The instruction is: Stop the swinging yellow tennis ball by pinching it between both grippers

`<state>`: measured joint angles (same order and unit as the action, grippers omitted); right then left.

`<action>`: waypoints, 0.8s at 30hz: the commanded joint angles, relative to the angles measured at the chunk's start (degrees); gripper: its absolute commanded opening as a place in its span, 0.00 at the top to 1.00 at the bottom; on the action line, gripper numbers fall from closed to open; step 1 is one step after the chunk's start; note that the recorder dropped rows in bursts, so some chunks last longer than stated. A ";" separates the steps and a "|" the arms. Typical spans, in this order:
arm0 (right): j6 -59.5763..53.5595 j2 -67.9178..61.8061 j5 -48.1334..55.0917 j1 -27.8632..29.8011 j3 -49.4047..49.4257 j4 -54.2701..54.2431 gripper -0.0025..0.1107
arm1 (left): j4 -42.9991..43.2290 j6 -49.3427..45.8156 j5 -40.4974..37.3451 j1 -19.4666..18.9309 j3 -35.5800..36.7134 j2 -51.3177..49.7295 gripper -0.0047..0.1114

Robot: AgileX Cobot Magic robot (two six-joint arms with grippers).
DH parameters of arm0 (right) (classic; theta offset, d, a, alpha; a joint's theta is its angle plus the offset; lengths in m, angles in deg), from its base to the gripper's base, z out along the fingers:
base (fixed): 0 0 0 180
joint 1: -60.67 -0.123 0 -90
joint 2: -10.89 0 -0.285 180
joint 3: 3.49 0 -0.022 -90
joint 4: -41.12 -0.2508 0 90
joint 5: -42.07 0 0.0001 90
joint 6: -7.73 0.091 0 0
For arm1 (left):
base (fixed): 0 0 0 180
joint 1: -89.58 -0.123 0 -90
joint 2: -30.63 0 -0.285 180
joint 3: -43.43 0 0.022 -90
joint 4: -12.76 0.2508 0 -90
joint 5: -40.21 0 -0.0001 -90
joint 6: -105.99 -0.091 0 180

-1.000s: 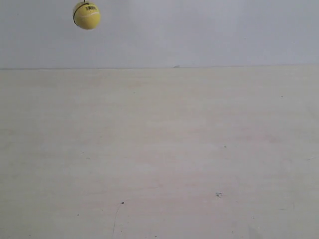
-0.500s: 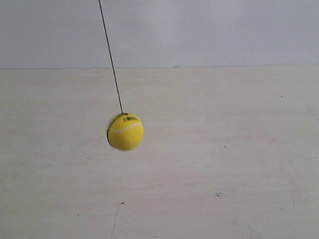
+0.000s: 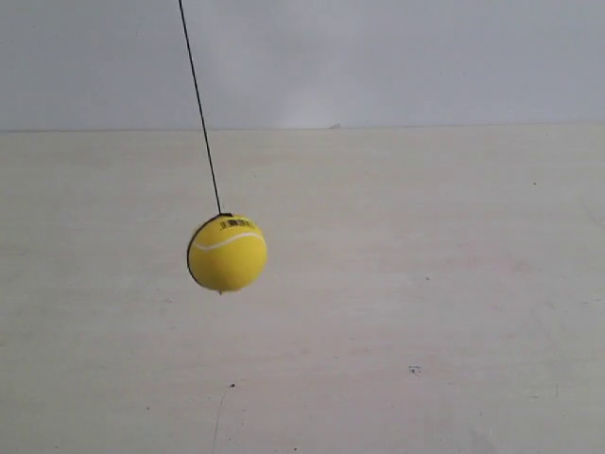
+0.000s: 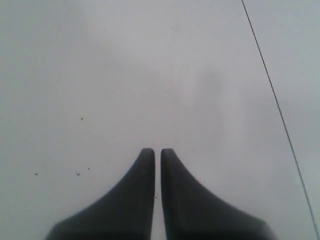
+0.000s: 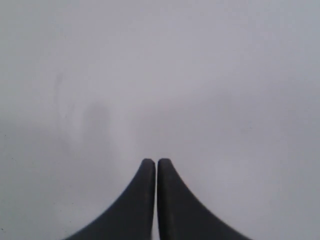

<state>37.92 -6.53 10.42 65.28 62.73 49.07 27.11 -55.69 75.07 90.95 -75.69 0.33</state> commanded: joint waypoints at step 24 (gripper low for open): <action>0.47 -74.46 -21.38 -13.87 -9.15 37.14 0.98 | 52.81 27.82 6.37 -0.15 -14.79 -51.59 0.92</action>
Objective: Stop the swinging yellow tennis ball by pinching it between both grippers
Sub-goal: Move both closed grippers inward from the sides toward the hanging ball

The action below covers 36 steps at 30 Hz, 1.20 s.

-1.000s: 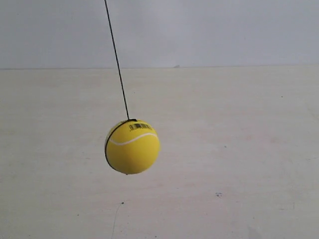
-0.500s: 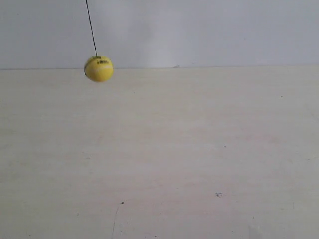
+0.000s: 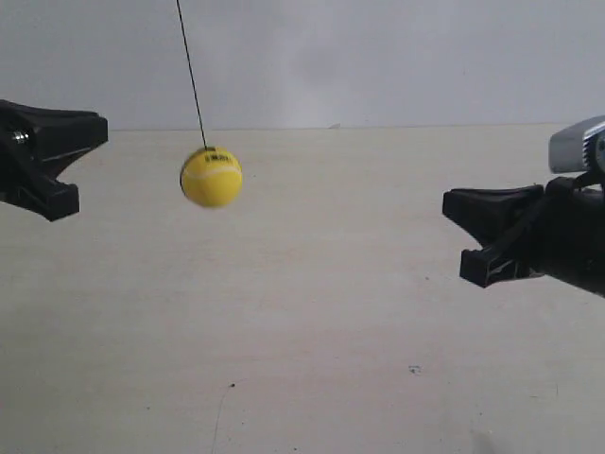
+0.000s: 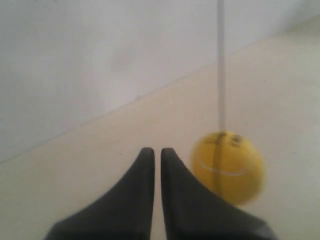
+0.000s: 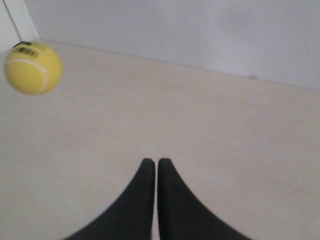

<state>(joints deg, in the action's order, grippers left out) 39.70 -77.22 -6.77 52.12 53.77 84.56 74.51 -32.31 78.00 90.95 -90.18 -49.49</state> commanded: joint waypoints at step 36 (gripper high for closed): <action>-1.85 -7.79 -8.46 -0.71 -6.98 10.02 0.98 | 19.04 4.58 17.70 -0.04 -7.22 -18.61 0.92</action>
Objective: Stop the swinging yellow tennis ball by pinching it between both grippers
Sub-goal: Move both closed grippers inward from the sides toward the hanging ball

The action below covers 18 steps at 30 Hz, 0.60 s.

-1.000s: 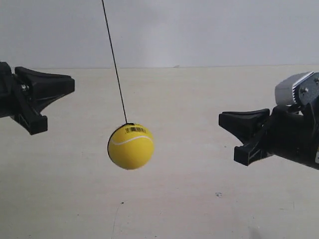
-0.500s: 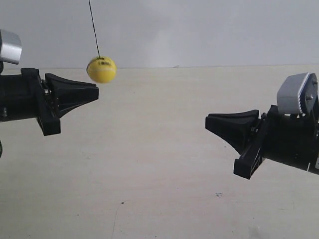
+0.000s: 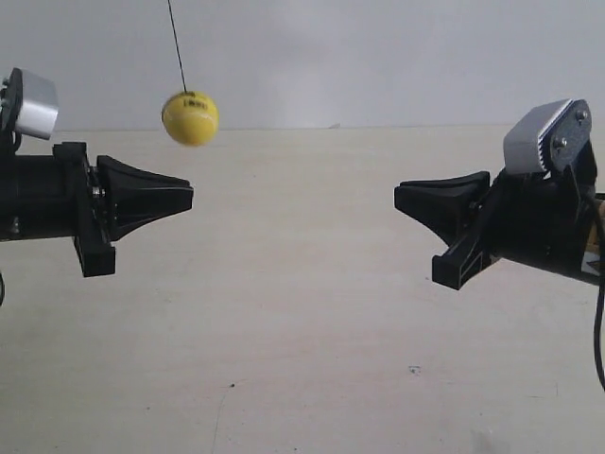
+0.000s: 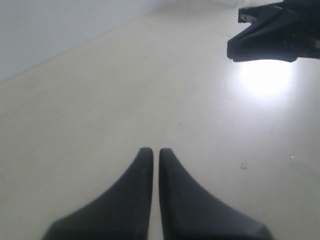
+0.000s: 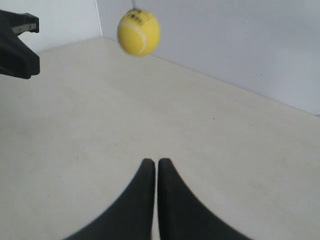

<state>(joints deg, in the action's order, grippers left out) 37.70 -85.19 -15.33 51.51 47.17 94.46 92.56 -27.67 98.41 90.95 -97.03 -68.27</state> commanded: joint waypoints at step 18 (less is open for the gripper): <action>-1.03 -16.29 -10.27 -2.95 -5.48 0.31 0.98 | -6.08 -3.58 -2.11 -0.02 -0.36 3.29 0.92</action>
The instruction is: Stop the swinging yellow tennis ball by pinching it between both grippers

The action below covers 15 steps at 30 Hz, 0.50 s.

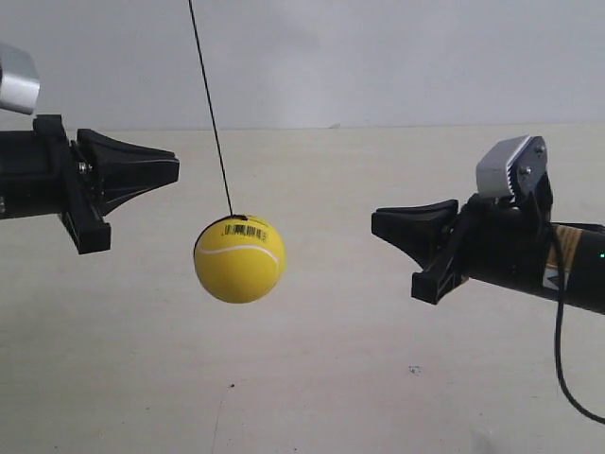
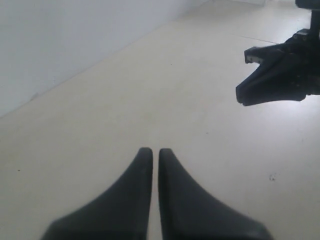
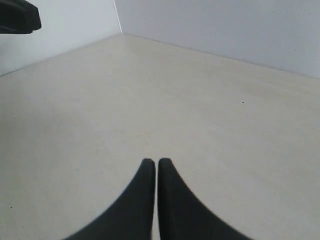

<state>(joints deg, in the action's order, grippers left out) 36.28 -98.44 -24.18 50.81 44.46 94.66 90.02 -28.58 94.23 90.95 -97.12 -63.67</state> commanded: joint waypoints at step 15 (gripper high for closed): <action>0.87 -7.18 9.12 -17.91 -12.32 1.74 0.98 | -3.15 -4.65 3.34 0.08 -2.41 -7.90 0.92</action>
<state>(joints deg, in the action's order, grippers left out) 37.30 -105.57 -17.86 34.33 32.87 96.14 86.65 -32.94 97.28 90.95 -98.99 -71.31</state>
